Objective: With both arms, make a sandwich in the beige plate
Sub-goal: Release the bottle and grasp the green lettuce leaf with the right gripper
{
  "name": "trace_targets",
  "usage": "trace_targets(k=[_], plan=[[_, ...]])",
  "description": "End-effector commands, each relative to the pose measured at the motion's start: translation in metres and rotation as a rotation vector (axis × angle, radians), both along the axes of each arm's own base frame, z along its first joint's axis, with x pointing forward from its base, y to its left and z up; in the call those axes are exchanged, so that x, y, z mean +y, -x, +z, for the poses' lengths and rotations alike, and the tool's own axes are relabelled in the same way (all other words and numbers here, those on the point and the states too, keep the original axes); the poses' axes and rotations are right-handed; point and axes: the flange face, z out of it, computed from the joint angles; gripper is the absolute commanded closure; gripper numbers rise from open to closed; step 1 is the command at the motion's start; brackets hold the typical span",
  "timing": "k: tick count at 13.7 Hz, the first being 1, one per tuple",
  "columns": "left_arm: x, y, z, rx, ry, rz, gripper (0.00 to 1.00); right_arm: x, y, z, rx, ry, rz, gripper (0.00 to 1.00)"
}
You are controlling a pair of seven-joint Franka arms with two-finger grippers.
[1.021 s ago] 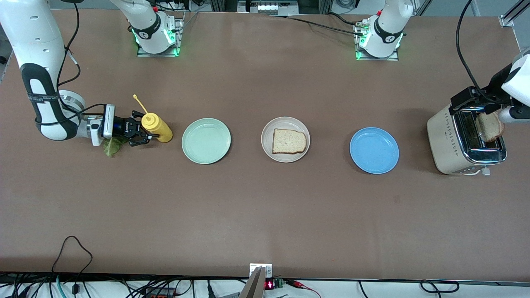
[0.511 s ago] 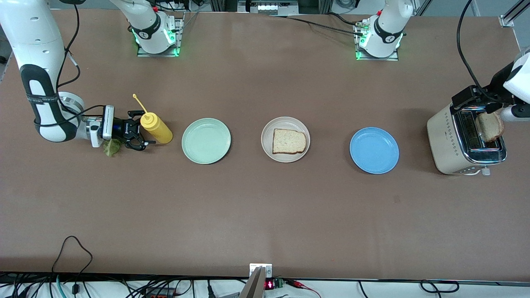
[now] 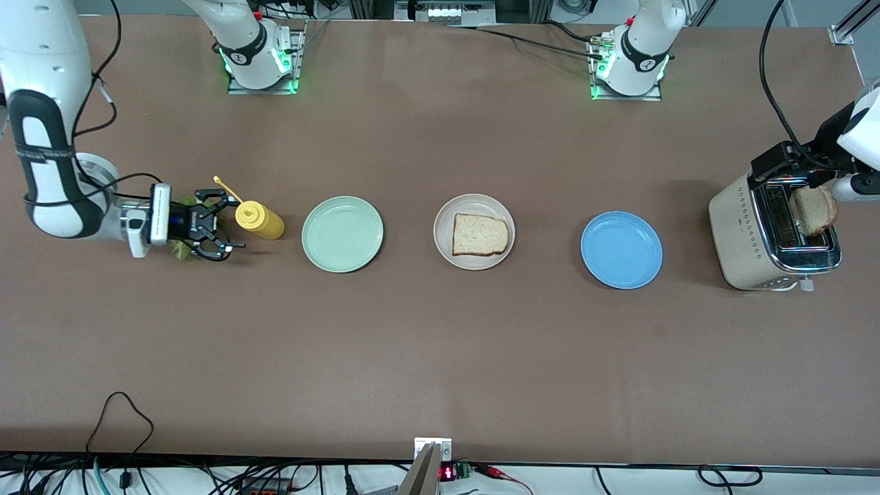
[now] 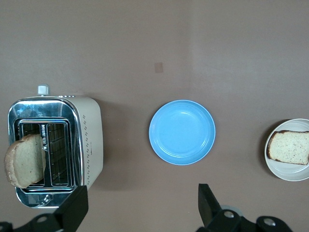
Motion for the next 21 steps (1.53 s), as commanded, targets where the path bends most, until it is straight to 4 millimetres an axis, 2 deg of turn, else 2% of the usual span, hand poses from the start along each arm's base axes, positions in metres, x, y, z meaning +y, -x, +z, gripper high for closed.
trace_targets(k=[1,3,5,7,8,10,11,15,17,21], plan=[[0.002,0.002,0.007,0.002,0.013,-0.01,0.0,-0.001,-0.009,0.054,0.076,0.06,0.008,0.0],[0.002,0.002,0.007,0.002,0.013,-0.01,0.0,0.001,-0.021,0.085,0.134,0.122,-0.001,0.0],[0.003,0.002,0.007,0.002,0.013,-0.008,0.0,0.018,-0.038,0.111,0.214,0.206,-0.017,0.0],[0.002,0.002,0.007,0.002,0.013,-0.01,0.0,0.016,-0.041,0.145,0.32,0.359,-0.127,0.0],[0.002,0.002,0.007,0.002,0.013,-0.01,0.0,0.022,-0.043,0.162,0.339,0.44,-0.177,0.0],[0.002,0.002,0.007,0.002,0.013,-0.01,0.0,0.022,-0.045,0.184,0.389,0.604,-0.298,0.0],[0.002,0.002,0.007,0.002,0.013,-0.01,0.0,0.011,-0.047,0.184,0.407,0.708,-0.373,0.0],[0.002,0.002,0.007,0.006,0.017,-0.009,0.0,-0.007,-0.053,0.177,0.428,0.904,-0.547,0.0],[0.001,0.002,0.007,0.006,0.019,-0.011,0.0,-0.017,-0.05,0.158,0.517,0.987,-0.702,0.0],[0.002,0.002,0.007,0.006,0.02,-0.009,0.0,-0.019,-0.048,0.123,0.63,1.099,-0.968,0.0]])
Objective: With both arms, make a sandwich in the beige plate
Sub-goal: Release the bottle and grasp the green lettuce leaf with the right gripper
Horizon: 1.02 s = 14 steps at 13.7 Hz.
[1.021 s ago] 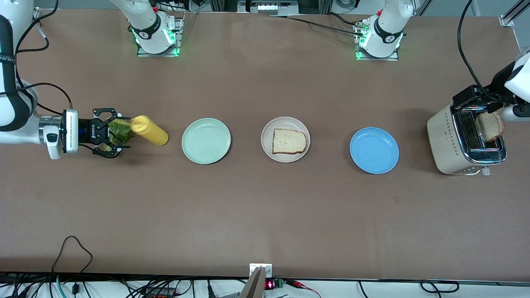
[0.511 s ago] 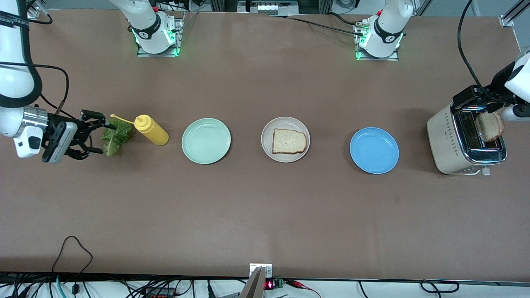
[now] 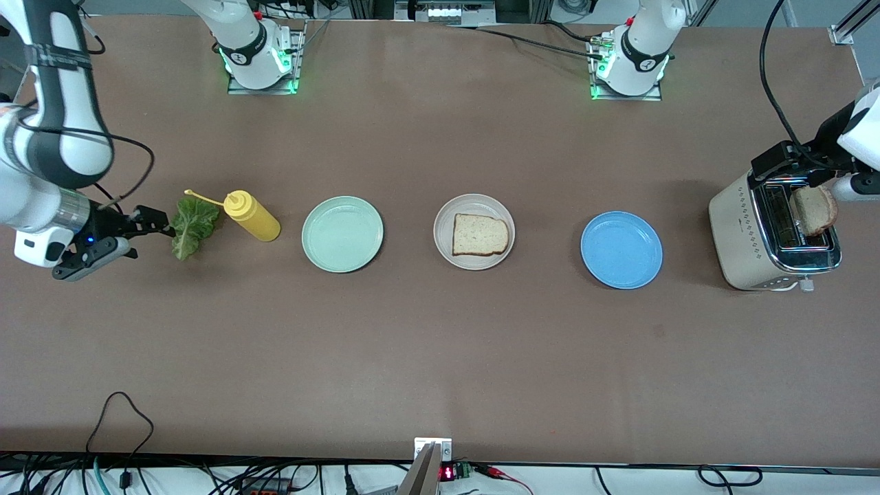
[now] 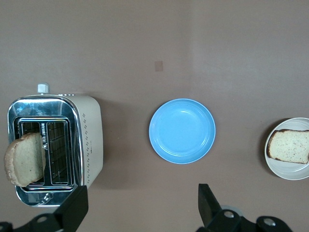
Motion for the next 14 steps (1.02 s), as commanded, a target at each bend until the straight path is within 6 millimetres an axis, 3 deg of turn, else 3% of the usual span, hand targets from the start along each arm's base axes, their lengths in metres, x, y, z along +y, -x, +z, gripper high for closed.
trace_targets(k=[1,7,11,14], plan=[[0.001,0.002,0.006,0.002,0.019,-0.01,0.0,-0.001,0.001,-0.022,0.007,0.087,-0.147,0.0],[0.001,0.001,0.007,-0.004,0.019,-0.008,0.0,-0.007,0.004,-0.077,0.055,0.218,-0.434,0.0],[-0.001,0.001,0.008,-0.01,0.024,-0.011,0.0,-0.008,0.027,-0.122,0.038,0.242,-0.427,0.0],[-0.001,0.001,0.008,-0.01,0.024,-0.013,0.0,-0.012,0.039,-0.14,0.047,0.245,-0.428,0.0]])
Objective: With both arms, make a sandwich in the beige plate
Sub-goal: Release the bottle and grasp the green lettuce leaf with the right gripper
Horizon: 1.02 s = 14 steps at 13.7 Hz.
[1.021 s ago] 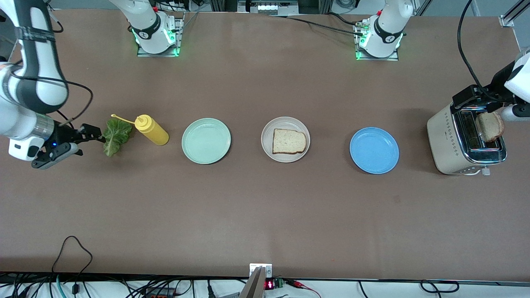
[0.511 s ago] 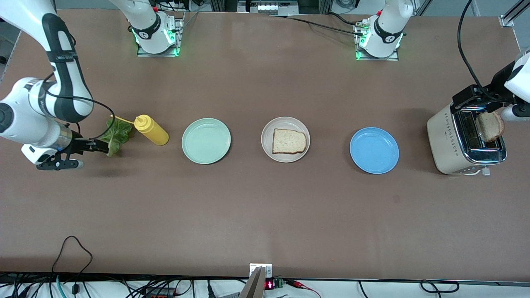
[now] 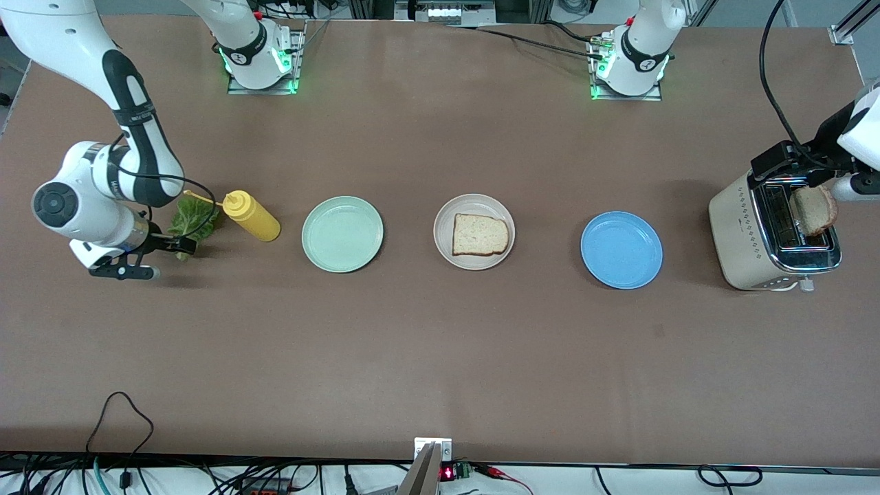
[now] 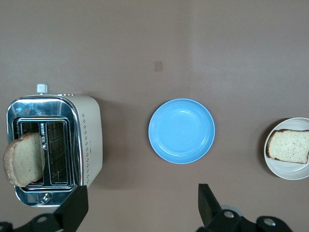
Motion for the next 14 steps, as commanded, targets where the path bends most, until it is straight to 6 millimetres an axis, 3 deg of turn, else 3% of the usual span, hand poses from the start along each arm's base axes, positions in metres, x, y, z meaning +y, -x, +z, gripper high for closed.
trace_targets(k=[1,2,3,5,6,9,12,14], plan=[[0.0,0.002,0.008,-0.009,0.021,-0.011,0.0,-0.004,0.009,-0.006,-0.001,0.008,-0.012,0.0],[0.001,0.003,0.007,-0.004,0.022,-0.01,0.0,-0.004,0.009,-0.009,0.006,0.008,-0.011,0.0],[0.001,0.005,0.01,-0.008,0.021,-0.01,0.0,-0.005,0.01,-0.009,0.006,0.007,-0.008,0.1],[0.0,0.007,0.011,-0.008,0.02,-0.013,0.0,-0.006,0.009,-0.009,0.006,0.006,0.003,0.51],[0.0,0.008,0.011,-0.01,0.02,-0.013,0.0,-0.005,0.01,-0.01,0.009,0.006,0.006,0.65],[0.001,0.009,0.01,-0.004,0.02,-0.01,0.0,-0.006,0.01,-0.011,0.014,0.016,0.019,0.77],[0.002,0.011,0.009,-0.002,0.015,-0.012,0.0,-0.006,0.01,-0.008,0.024,0.009,0.075,1.0],[0.002,0.011,0.009,-0.002,0.015,-0.01,0.0,-0.005,0.008,0.004,0.023,0.005,0.105,1.0]])
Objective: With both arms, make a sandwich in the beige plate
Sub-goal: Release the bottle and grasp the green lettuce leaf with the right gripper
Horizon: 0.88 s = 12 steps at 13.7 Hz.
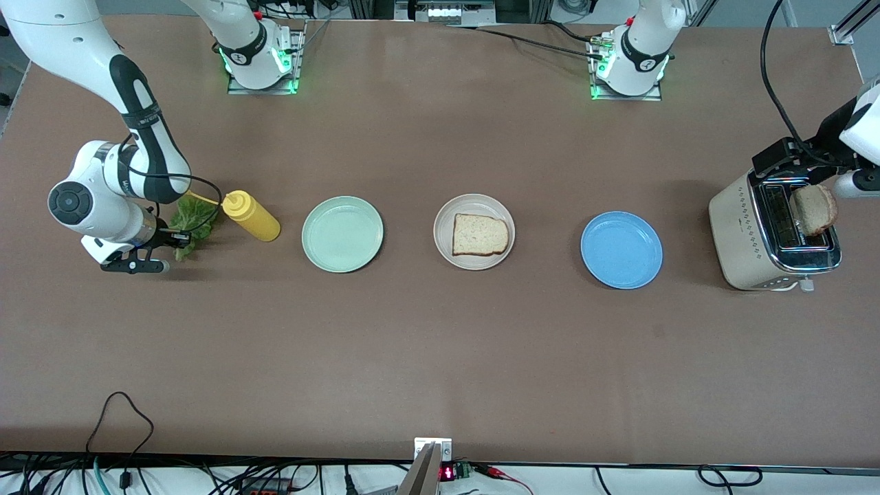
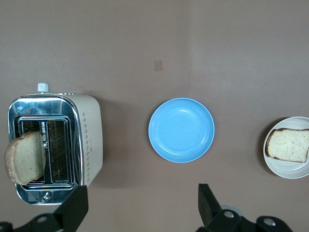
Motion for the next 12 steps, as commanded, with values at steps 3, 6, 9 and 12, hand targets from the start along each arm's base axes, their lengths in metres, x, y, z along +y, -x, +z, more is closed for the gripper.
trace_targets(k=[3,6,9,12], plan=[[0.002,0.007,0.005,0.0,0.015,-0.01,0.0,-0.009,-0.005,0.043,0.004,-0.017,0.116,1.0],[0.002,0.007,0.005,-0.002,0.015,-0.01,0.0,-0.029,-0.011,0.09,0.023,-0.036,0.199,1.0],[0.002,0.006,0.006,-0.008,0.015,-0.01,0.0,-0.035,-0.02,0.149,0.054,-0.056,0.237,1.0],[0.002,0.006,0.006,-0.008,0.015,-0.01,0.0,-0.017,-0.034,0.217,0.112,-0.147,0.215,1.0]])
